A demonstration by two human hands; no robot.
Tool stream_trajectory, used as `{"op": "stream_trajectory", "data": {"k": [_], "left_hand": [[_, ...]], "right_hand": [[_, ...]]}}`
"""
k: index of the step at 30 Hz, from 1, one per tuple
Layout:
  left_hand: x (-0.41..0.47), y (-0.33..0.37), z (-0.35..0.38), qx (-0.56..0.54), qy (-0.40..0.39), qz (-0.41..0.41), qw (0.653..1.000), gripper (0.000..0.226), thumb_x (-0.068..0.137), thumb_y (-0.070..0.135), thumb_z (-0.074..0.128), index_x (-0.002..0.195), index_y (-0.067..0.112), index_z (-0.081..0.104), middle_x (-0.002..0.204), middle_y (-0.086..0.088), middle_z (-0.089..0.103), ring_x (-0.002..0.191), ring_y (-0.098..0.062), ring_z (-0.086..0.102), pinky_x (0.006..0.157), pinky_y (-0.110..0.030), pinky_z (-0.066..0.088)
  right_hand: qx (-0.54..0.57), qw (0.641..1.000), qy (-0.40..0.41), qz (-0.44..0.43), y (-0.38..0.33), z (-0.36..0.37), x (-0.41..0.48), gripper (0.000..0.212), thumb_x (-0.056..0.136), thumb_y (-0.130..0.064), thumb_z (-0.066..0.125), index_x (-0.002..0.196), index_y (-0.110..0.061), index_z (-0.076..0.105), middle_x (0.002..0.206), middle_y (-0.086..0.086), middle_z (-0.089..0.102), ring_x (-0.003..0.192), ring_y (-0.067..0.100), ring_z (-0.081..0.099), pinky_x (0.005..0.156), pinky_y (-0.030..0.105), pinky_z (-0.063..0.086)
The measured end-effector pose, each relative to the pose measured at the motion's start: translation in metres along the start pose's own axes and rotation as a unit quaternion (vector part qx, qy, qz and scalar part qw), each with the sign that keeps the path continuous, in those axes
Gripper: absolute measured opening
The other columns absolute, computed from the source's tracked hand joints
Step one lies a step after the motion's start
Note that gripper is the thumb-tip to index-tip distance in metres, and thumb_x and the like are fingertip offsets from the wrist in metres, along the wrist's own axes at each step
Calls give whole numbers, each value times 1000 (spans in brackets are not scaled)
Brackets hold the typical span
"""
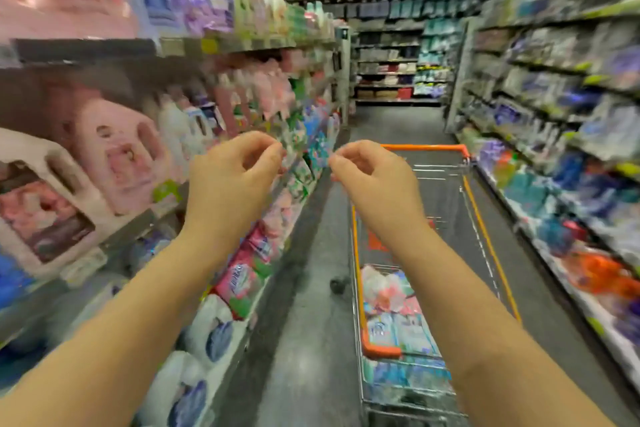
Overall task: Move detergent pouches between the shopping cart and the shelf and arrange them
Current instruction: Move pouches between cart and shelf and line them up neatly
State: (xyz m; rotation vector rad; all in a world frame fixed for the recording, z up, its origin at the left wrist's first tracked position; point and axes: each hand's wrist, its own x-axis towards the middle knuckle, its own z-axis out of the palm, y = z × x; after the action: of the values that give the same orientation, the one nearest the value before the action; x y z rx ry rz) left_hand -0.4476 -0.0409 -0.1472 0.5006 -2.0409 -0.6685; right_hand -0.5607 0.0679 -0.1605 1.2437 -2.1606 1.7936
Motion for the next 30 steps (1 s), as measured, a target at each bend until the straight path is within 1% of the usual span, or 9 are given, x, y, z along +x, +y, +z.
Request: {"op": "stream_trajectory", "data": {"k": [2, 6, 9, 12, 16, 19, 24, 27, 30], "left_hand": [[11, -14, 65, -39, -48, -20, 998, 18, 78, 37, 53, 66, 26, 59, 67, 5, 67, 70, -10, 66, 76, -31, 51], [33, -38, 187, -103, -128, -45, 985, 13, 87, 21, 57, 75, 27, 58, 62, 11, 61, 54, 13, 55, 58, -5, 38], [43, -59, 270, -124, -187, -85, 971, 12, 73, 40, 51, 72, 31, 58, 55, 13, 60, 60, 3, 59, 67, -17, 43], [34, -82, 350, -118, -239, -135, 954, 5, 81, 30, 57, 76, 32, 58, 53, 13, 59, 60, 0, 57, 65, -22, 42], [4, -116, 443, -54, -314, -207, 925, 36, 89, 21, 53, 124, 16, 48, 84, 0, 66, 89, -20, 57, 68, -25, 31], [-19, -157, 503, -1, -354, -285, 891, 55, 90, 23, 52, 139, 12, 30, 112, -7, 63, 109, -28, 54, 78, -29, 34], [-47, -226, 577, 15, -325, -433, 841, 78, 78, 35, 59, 143, 15, 21, 128, -14, 55, 113, -34, 55, 95, -43, 44], [-72, -269, 609, -2, -294, -523, 800, 88, 60, 48, 54, 137, 13, 30, 124, -17, 55, 111, -35, 55, 96, -48, 44], [-93, -310, 629, -29, -236, -606, 759, 83, 59, 47, 60, 132, 14, 36, 119, -12, 58, 106, -31, 59, 94, -45, 47]], "right_hand": [[-27, 998, 26, 51, 54, -22, 8, 21, 85, -19, 60, 67, -29, 56, 70, -8, 62, 74, 12, 60, 76, 30, 47], [-79, 983, 68, 154, 153, -57, 28, 9, 85, -18, 59, 80, -22, 64, 78, -2, 67, 80, 13, 61, 79, 28, 46], [-113, 962, 73, 239, 220, -80, 39, 9, 87, -18, 59, 86, -19, 67, 78, -6, 62, 79, 8, 56, 75, 23, 41], [-129, 934, 71, 325, 287, -98, 36, 9, 87, -19, 58, 89, -18, 66, 77, -7, 58, 78, 9, 53, 70, 23, 38], [-119, 889, 45, 440, 380, -106, 22, 18, 89, -21, 56, 104, -16, 64, 82, -7, 57, 83, 13, 52, 65, 25, 35], [-120, 853, -6, 508, 453, -100, 18, 29, 90, -24, 55, 117, -15, 58, 109, 5, 62, 100, 23, 56, 77, 26, 37], [-129, 817, -97, 554, 570, -77, 35, 37, 91, -25, 54, 125, -11, 52, 123, 12, 60, 112, 28, 55, 78, 27, 35], [-121, 795, -151, 576, 622, -49, 40, 38, 90, -24, 53, 126, -13, 51, 126, 11, 59, 113, 28, 55, 82, 27, 38], [-112, 778, -216, 579, 660, -18, 40, 42, 91, -27, 52, 131, -13, 48, 128, 9, 57, 118, 25, 53, 85, 25, 37]]}}
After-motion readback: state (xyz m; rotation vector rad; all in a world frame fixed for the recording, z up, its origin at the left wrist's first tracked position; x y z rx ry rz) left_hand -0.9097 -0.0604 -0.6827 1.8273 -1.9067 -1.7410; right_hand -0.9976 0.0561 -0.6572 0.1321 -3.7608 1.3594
